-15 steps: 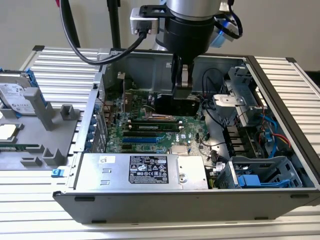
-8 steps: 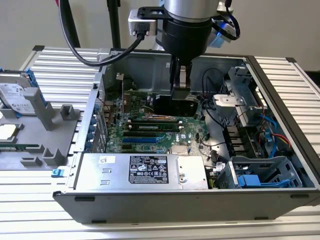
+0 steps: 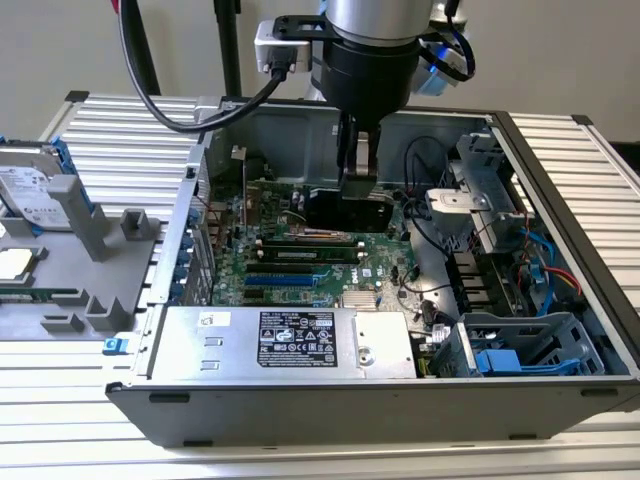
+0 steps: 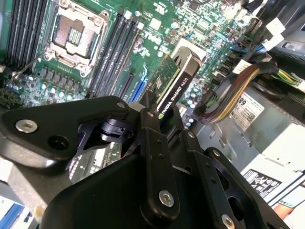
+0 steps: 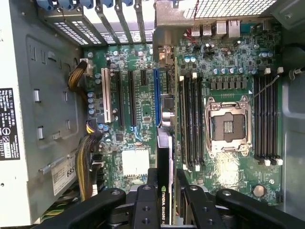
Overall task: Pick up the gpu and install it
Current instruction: 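Insert the gpu into the slot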
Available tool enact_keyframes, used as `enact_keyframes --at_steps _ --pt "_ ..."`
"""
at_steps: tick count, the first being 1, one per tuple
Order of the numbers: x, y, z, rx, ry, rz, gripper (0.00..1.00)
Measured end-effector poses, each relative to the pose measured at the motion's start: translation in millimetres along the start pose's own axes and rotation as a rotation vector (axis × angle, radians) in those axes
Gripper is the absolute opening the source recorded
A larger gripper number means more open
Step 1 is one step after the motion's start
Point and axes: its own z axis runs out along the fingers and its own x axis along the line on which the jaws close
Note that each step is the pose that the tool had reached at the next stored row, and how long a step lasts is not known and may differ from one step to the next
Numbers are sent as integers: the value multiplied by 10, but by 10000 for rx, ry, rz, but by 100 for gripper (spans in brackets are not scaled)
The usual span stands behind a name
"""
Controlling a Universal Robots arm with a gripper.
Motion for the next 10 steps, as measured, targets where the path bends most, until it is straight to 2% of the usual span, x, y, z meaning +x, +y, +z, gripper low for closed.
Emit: enact_keyframes --at_steps 10 --pt "-37 12 26 0 -1 0 0"
